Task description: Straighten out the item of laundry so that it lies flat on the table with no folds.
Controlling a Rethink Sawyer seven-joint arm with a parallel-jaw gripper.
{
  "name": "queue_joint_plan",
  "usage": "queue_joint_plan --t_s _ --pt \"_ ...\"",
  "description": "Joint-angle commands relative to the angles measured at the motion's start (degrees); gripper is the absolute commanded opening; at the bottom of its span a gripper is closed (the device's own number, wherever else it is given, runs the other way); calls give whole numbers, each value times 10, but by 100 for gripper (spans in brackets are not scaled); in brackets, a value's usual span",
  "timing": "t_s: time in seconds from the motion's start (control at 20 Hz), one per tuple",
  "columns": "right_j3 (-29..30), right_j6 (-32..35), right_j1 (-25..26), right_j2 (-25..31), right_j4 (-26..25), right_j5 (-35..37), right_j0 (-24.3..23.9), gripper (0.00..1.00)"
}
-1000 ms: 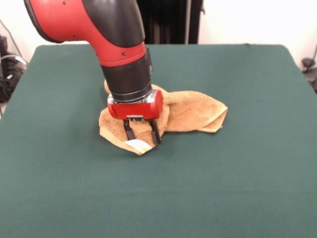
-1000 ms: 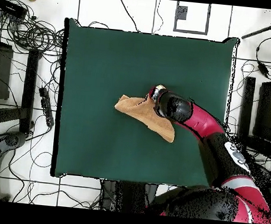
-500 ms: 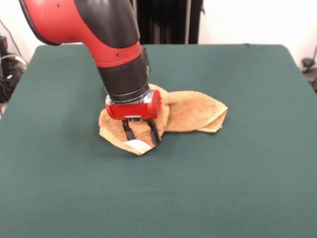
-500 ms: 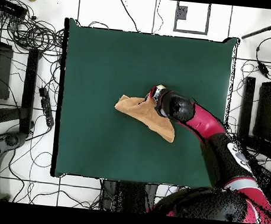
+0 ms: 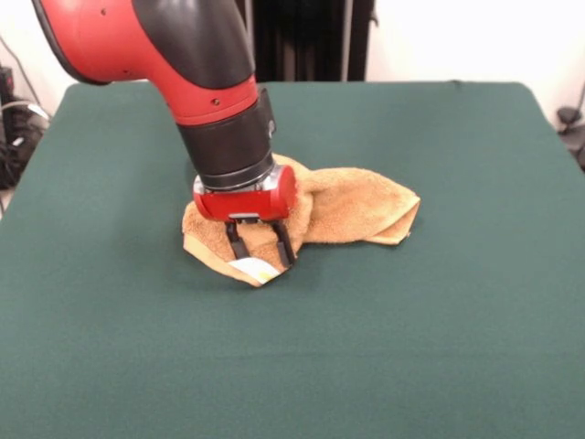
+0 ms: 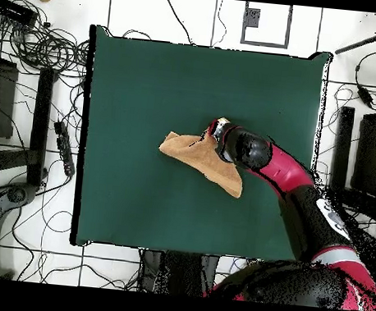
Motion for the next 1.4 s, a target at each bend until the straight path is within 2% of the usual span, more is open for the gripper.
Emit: queue_joint_plan --t_s 0.05,0.3,0.35,0.65,0.75,1.05,1.4 --pt "-29 41 266 19 -54 -141 0 100" --pt "-31 32 269 24 -57 -132 -4 100" --pt "-31 33 270 27 -61 -135 -7 0" --pt "-33 2 279 47 -78 -121 -28 0" --pt "-35 -9 278 48 -101 -135 -29 0" --pt "-39 8 278 47 -112 -136 -26 0" --pt "-78 -3 263 23 -88 -18 5 0"
